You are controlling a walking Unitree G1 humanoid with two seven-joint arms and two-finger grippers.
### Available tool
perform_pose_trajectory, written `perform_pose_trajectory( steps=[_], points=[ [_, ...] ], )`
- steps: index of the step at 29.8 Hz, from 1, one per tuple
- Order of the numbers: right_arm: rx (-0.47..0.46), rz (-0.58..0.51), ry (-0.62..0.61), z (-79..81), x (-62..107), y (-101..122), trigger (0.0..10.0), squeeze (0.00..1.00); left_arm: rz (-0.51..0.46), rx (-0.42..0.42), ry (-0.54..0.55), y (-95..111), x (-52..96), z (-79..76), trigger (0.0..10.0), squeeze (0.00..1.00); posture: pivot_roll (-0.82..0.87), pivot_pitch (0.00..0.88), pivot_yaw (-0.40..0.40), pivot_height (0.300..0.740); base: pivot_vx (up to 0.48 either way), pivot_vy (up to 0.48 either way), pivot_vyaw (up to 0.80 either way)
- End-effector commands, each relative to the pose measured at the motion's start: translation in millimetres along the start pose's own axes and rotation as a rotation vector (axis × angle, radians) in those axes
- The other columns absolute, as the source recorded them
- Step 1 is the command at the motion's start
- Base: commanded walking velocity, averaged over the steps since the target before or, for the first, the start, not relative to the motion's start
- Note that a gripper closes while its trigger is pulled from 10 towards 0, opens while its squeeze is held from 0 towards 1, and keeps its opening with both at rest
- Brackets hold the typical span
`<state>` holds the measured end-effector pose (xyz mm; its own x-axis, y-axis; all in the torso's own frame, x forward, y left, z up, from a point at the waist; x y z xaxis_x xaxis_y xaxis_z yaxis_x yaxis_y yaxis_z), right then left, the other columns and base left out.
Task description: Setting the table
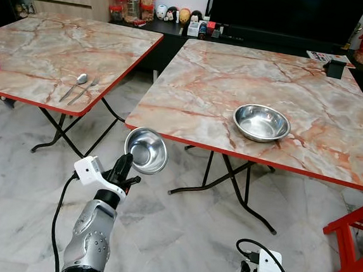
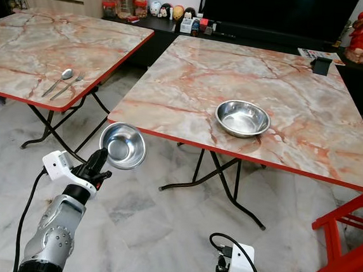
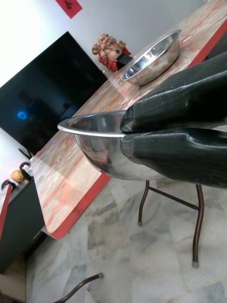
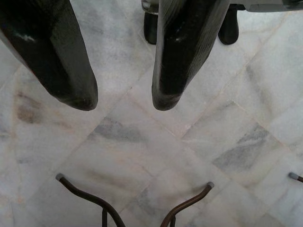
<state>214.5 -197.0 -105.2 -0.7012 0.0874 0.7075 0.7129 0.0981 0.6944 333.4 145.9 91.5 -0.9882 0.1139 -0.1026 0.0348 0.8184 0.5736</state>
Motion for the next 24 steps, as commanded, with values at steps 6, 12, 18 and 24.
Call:
perform_pose_trajectory(
  steps=[6, 12, 18, 24],
  points=[
    [-0.011, -0.004, -0.006, -1.5, -1.9, 5, 10.0, 0.0, -0.007, 0.048, -0.049, -9, -6.1, -19.3, 10.0, 0.0, 0.04, 0.0, -0.039, 0.74, 0.041, 0.0, 0.0],
    [-0.028, -0.004, -0.012, -1.1, -1.6, 4, 10.0, 0.0, -0.004, 0.051, -0.069, -8, -10.3, -24.4, 10.0, 0.0, 0.03, 0.0, -0.031, 0.74, 0.276, 0.0, -0.41],
    [-0.019, -0.004, -0.015, -1.6, -1.4, 4, 10.0, 0.0, -0.003, 0.054, -0.086, -7, -13.7, -30.1, 10.0, 0.0, 0.03, 0.0, -0.031, 0.74, 0.296, 0.0, 0.0],
    [-0.019, 0.003, -0.017, -2.6, -1.2, 2, 10.0, 0.0, -0.006, 0.06, -0.09, -7, -14.8, -31.7, 10.0, 0.0, 0.03, 0.0, -0.03, 0.74, 0.312, 0.0, 0.0]
  ],
)
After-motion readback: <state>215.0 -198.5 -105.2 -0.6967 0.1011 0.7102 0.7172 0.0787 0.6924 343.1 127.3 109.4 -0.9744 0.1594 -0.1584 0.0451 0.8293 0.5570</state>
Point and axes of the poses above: a point about 5 cm out from each wrist's last joint towards the gripper, its own x axis pointing back from the gripper into the wrist, its own y axis along the axis of the wrist's last joint, z = x × y, the point moved 4 cm from there along -x, pointing out of the wrist towards the gripper, and after that the axes turned 15 degrees about x, right-handed, at the moved point
